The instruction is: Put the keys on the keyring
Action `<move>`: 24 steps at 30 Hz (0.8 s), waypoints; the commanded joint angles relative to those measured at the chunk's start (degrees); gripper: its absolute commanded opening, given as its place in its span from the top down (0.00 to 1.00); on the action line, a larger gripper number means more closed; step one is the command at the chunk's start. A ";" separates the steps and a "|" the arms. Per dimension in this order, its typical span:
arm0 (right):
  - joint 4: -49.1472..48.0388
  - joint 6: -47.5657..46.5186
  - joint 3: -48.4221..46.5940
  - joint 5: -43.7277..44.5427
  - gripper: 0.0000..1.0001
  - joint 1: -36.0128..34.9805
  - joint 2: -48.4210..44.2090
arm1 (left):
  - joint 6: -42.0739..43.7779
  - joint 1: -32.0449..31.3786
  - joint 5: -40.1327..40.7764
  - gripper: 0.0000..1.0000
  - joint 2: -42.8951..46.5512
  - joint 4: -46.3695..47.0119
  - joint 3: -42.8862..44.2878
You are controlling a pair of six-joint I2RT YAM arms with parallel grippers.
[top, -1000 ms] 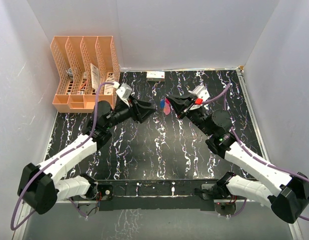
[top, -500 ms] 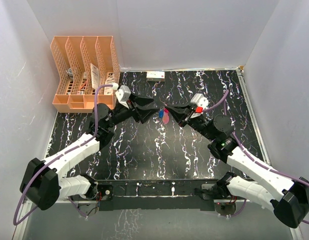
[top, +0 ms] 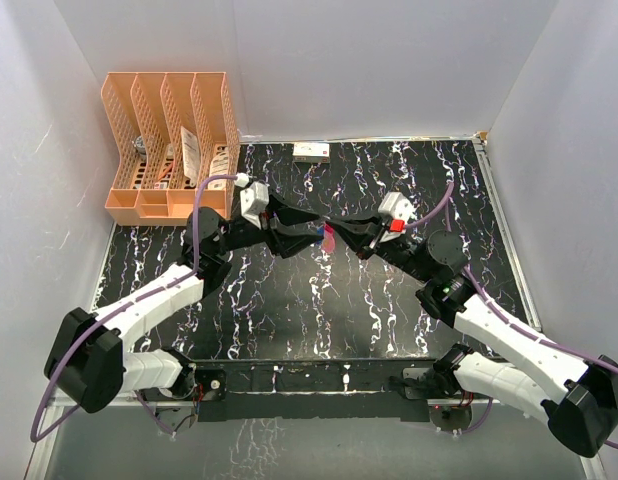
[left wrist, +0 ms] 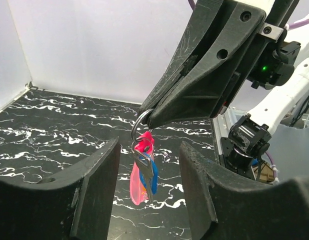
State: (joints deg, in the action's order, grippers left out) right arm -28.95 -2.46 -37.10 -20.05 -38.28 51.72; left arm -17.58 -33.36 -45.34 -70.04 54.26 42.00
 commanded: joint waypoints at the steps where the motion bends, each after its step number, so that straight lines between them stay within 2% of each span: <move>1: -3.05 0.17 0.21 -1.34 1.00 -0.03 -1.17 | 0.64 0.23 -3.43 0.52 -0.89 3.45 2.09; 10: -3.13 0.48 0.63 -1.52 1.00 -0.04 -1.24 | 0.45 0.16 -0.94 0.64 -2.04 4.36 2.71; 15: -3.24 0.63 0.79 -1.66 1.00 0.04 -1.14 | 0.10 0.20 0.05 0.67 -2.10 5.57 2.57; 24: -3.66 0.95 0.84 -1.82 1.00 0.03 -1.01 | -0.85 0.23 -0.42 0.82 -3.27 6.69 3.25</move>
State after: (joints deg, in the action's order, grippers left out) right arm -28.91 -2.37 -36.58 -21.39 -38.26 51.72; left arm -18.39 -33.36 -45.45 -73.03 57.25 42.65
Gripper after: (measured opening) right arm 0.012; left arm 0.200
